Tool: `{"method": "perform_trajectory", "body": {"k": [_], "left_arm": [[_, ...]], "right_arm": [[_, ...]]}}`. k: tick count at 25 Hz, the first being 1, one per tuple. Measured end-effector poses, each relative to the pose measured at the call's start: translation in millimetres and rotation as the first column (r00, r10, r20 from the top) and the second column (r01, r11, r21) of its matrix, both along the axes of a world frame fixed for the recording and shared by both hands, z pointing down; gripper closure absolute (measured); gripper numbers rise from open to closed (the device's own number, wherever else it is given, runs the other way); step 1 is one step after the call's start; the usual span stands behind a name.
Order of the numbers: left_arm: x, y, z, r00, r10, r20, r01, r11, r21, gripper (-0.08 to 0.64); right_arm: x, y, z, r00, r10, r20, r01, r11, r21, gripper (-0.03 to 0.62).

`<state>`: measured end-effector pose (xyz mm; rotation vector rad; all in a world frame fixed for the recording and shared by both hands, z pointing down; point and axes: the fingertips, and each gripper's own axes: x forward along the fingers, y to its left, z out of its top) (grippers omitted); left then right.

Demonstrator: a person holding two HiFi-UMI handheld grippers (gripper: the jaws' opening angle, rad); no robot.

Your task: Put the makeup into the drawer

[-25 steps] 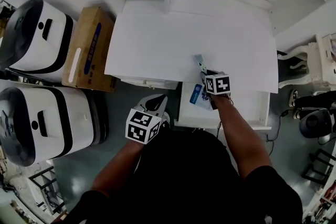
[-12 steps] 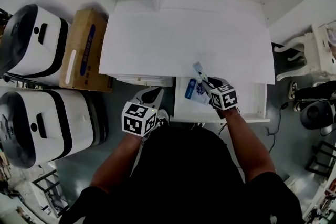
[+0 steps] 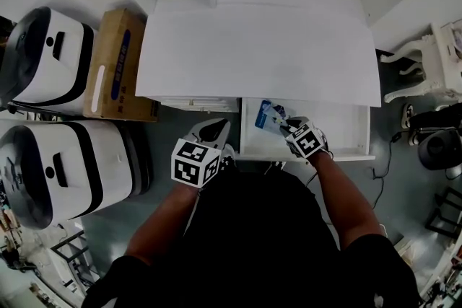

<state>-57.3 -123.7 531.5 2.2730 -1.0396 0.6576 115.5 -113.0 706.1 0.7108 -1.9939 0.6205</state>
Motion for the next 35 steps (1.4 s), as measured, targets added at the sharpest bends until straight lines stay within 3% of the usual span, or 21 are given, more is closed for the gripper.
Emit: {"method": "perform_trajectory", "body": {"k": [5, 13, 21, 30, 33, 35], "left_arm": [[-7, 4, 2, 1.000, -0.012, 0.014, 0.012, 1.000, -0.008, 0.549], [-17, 13, 7, 0.999, -0.034, 0.026, 0.035, 0.999, -0.029, 0.549], [-28, 15, 13, 0.999, -0.031, 0.014, 0.032, 0.999, -0.042, 0.549], [-25, 5, 17, 0.998, 0.059, -0.018, -0.060, 0.997, -0.038, 0.549], [-18, 1, 14, 0.993, 0.118, -0.028, -0.118, 0.993, -0.026, 0.549], [-14, -1, 11, 0.987, 0.159, -0.034, -0.160, 0.987, -0.016, 0.549]], "right_arm": [[2, 8, 43, 0.996, -0.035, -0.078, 0.030, 0.997, -0.070, 0.476], [-6, 4, 79, 0.965, -0.161, -0.207, 0.150, 0.986, -0.067, 0.474], [-5, 7, 89, 0.946, -0.175, -0.271, 0.154, 0.983, -0.098, 0.474], [7, -2, 53, 0.977, 0.092, -0.193, -0.096, 0.995, -0.010, 0.474], [14, -11, 26, 0.958, 0.260, -0.118, -0.256, 0.966, 0.041, 0.474], [17, -15, 2, 0.921, 0.387, -0.036, -0.384, 0.921, 0.066, 0.474]]}}
